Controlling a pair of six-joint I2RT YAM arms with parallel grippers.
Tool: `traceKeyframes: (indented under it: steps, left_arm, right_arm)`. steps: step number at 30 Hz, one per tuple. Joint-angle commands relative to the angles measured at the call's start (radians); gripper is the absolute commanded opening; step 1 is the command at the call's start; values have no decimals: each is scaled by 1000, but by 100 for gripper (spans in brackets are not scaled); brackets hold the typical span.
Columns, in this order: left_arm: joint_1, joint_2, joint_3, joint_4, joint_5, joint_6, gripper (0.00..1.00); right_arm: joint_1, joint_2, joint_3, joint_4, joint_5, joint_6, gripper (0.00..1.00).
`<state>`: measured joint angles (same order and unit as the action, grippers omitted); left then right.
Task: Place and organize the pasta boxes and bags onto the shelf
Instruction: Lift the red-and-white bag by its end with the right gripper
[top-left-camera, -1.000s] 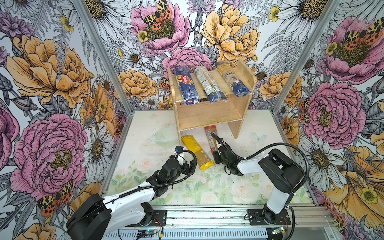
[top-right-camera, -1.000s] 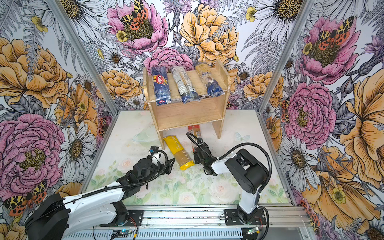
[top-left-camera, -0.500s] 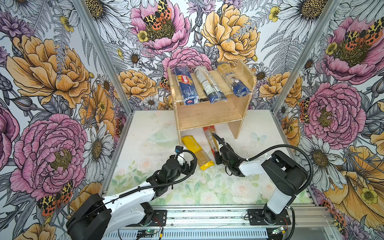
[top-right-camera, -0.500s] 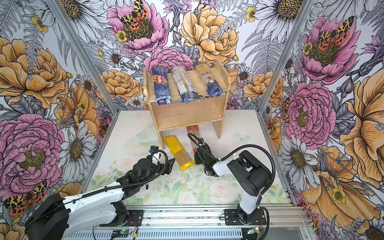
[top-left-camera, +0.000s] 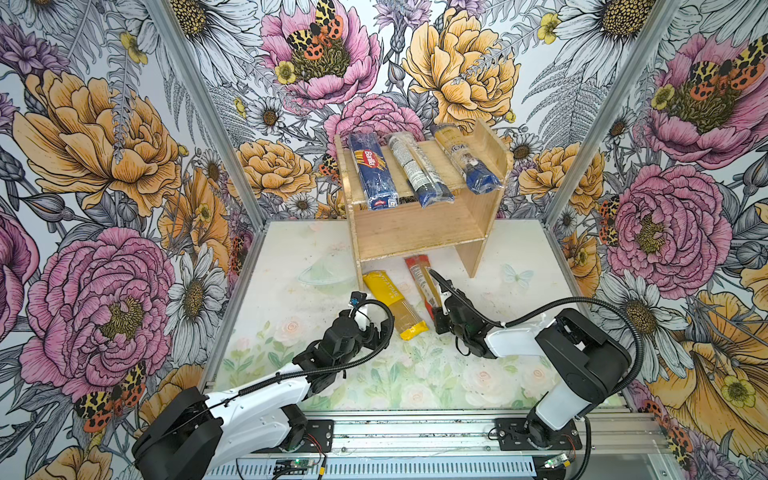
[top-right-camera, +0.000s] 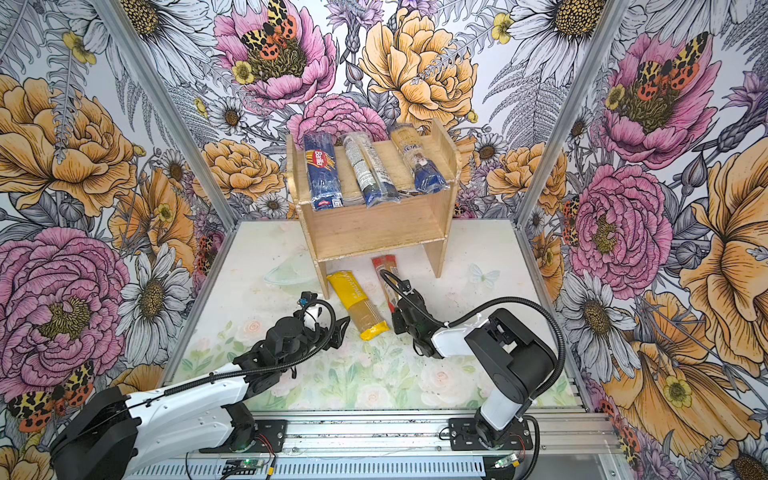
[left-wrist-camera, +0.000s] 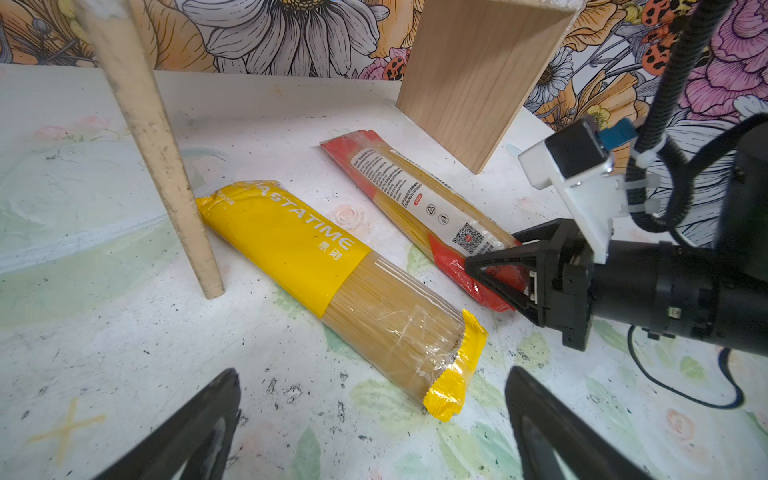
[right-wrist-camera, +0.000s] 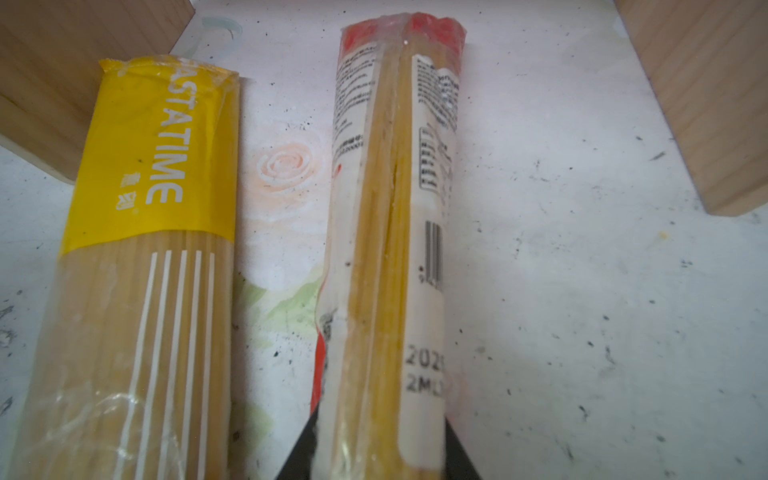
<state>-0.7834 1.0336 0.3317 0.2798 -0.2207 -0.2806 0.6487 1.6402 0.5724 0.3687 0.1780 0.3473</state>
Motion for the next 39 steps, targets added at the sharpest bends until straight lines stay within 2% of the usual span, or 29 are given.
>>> traceKeyframes:
  steps: [1, 21, 39]
  left_arm:
    - [-7, -17, -14, -1, -19, 5, 99]
    - [-6, -14, -16, -7, -30, 12, 99]
    - [-6, 6, -16, 4, -23, 9, 99]
  right_arm:
    - [0, -42, -27, -66, -13, 5, 0]
    - [-9, -361, -72, -271, -33, 37, 0]
    - [-9, -521, -79, -359, -48, 56, 0]
